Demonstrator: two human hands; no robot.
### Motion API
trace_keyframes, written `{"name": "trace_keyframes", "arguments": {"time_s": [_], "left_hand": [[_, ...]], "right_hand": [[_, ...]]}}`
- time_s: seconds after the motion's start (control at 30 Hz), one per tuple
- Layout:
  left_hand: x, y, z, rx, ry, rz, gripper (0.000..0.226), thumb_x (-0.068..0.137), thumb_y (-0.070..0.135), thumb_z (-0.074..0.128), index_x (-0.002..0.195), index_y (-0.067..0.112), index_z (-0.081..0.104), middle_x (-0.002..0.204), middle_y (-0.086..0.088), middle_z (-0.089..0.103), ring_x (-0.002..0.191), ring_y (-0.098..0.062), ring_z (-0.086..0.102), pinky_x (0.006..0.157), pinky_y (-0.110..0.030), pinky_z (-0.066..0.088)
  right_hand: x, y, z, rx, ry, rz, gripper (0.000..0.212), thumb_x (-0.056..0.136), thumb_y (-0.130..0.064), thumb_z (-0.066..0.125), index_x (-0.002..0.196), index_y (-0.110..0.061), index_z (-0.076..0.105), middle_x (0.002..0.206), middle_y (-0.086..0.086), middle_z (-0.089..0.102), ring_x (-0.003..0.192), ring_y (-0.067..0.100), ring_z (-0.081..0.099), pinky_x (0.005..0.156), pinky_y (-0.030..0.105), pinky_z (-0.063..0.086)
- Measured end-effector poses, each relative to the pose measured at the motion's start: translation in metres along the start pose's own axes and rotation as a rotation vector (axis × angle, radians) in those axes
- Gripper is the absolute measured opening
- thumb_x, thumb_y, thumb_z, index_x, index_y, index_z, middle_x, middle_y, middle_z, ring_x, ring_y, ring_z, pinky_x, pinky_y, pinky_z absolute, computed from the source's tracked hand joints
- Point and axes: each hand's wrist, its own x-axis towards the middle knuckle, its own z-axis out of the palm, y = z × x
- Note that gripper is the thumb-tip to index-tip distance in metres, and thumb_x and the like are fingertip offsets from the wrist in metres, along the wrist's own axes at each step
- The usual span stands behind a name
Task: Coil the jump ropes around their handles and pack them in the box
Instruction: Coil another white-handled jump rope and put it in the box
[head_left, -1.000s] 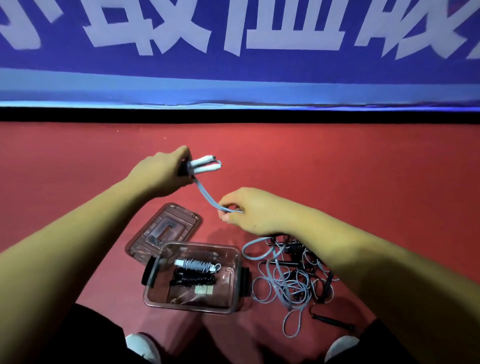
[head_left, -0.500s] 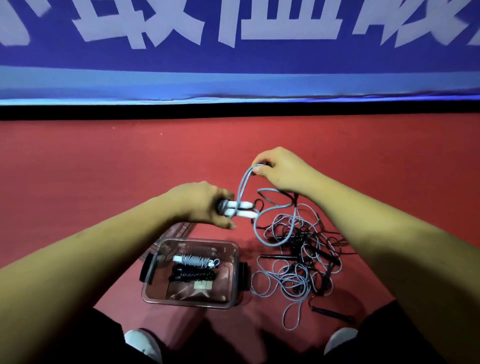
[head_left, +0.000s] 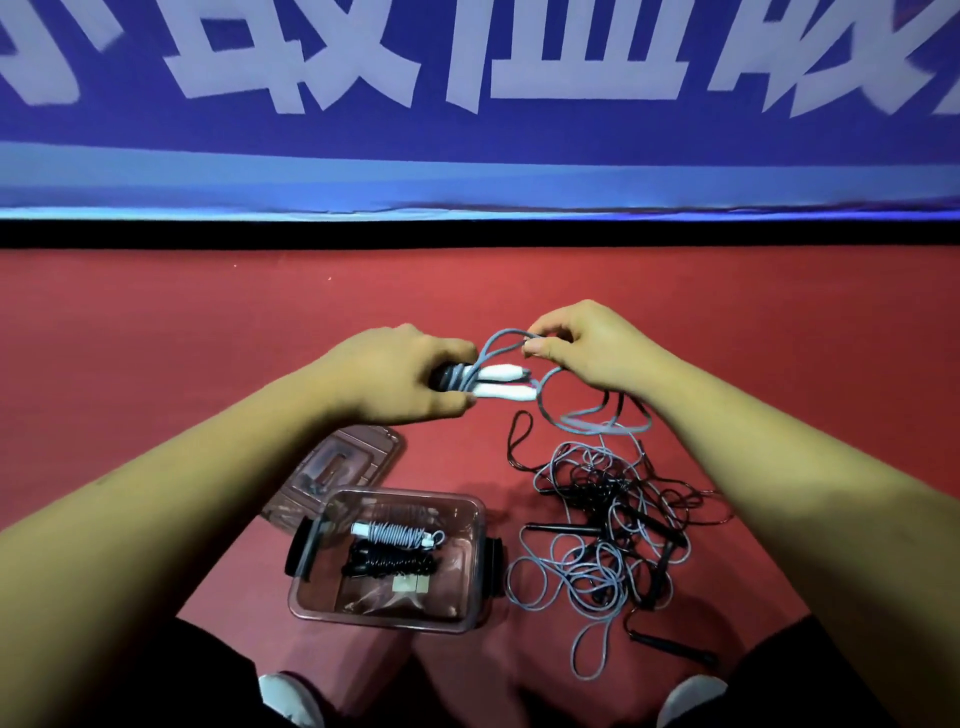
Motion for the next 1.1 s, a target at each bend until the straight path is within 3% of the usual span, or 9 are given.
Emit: {"name": "trace_keyframes", "arguments": {"time_s": [0.1,0.2,0.3,0.37,0.53,0.73,0.87,0.93,1.1], "left_hand": [[-0.006,-0.01,-0.014,0.044,-0.021,-0.035,0.017,0.084,0.051,0.062,0.088,0.04,0.05,0.061,0.01,0.053,0.063,-0.019,0.053,0.061,-0.03,0.039],[-0.008,-0.011,-0.019,-0.441,0.068,0.027,0.019,0.082,0.042,0.066,0.092,0.029,0.056,0.068,0.0,0.062,0.056,-0.02,0.058,0.056,-0.031,0.048],[-0.008,-0.005,-0.022,-0.86,0.124,0.041,0.045,0.089,0.022,0.07,0.129,0.03,0.05,0.077,-0.02,0.063,0.055,-0.027,0.053,0.052,-0.035,0.046],[-0.007,-0.001,-0.022,-0.961,0.124,0.011,0.051,0.094,0.012,0.064,0.137,0.036,0.05,0.079,-0.023,0.061,0.056,-0.027,0.05,0.05,-0.03,0.04],[-0.001,-0.001,-0.023,-1.05,0.262,-0.191,0.01,0.094,0.014,0.06,0.105,0.011,0.06,0.076,-0.018,0.062,0.053,-0.026,0.05,0.045,-0.024,0.032],[0.006,-0.028,-0.021,-0.796,0.396,-0.386,0.025,0.086,0.019,0.074,0.094,0.015,0.05,0.062,-0.002,0.064,0.04,-0.013,0.052,0.038,-0.018,0.034],[0.01,-0.056,-0.009,-0.287,0.363,-0.445,0.029,0.082,0.028,0.074,0.097,0.022,0.05,0.089,-0.01,0.068,0.072,-0.031,0.066,0.063,-0.037,0.05],[0.012,-0.061,-0.001,-0.052,0.332,-0.487,0.028,0.084,0.026,0.068,0.104,0.023,0.048,0.097,-0.014,0.066,0.08,-0.038,0.06,0.065,-0.038,0.043],[0.017,-0.052,0.022,0.157,0.14,-0.458,0.024,0.088,0.026,0.056,0.111,0.029,0.05,0.101,-0.013,0.066,0.085,-0.038,0.061,0.067,-0.038,0.046]], "right_hand": [[0.0,-0.004,0.001,-0.016,-0.04,-0.011,0.014,0.094,-0.03,0.063,0.088,-0.024,0.074,0.06,-0.002,0.054,0.053,0.005,0.039,0.054,0.023,0.034],[0.0,-0.014,0.007,0.062,-0.051,-0.041,0.022,0.096,-0.02,0.059,0.079,-0.03,0.069,0.056,-0.005,0.043,0.047,0.006,0.031,0.049,0.023,0.027],[0.002,-0.026,0.02,0.192,-0.053,-0.058,0.017,0.096,-0.017,0.06,0.092,-0.022,0.076,0.058,0.005,0.05,0.052,0.009,0.035,0.053,0.026,0.033],[0.001,-0.033,0.027,0.2,-0.081,-0.057,0.017,0.095,-0.018,0.06,0.098,-0.019,0.076,0.059,0.005,0.053,0.05,0.006,0.04,0.052,0.023,0.036],[-0.002,-0.033,0.032,0.118,-0.12,-0.022,0.024,0.099,-0.025,0.054,0.102,-0.01,0.072,0.059,-0.001,0.051,0.051,0.011,0.042,0.053,0.026,0.035],[-0.007,-0.045,0.032,0.057,-0.164,-0.01,0.026,0.1,-0.027,0.052,0.102,-0.005,0.066,0.071,0.008,0.054,0.062,0.018,0.044,0.062,0.035,0.04],[-0.012,-0.06,0.032,-0.009,-0.215,-0.036,0.021,0.099,-0.026,0.053,0.097,-0.009,0.064,0.069,0.003,0.052,0.06,0.018,0.041,0.058,0.032,0.034],[-0.015,-0.065,0.032,-0.048,-0.212,-0.062,0.02,0.098,-0.026,0.054,0.093,-0.009,0.064,0.066,0.002,0.048,0.06,0.019,0.04,0.058,0.031,0.032],[-0.019,-0.073,0.027,-0.114,-0.136,-0.123,0.026,0.096,-0.026,0.055,0.082,-0.006,0.064,0.061,0.004,0.05,0.057,0.021,0.041,0.053,0.033,0.032]]}}
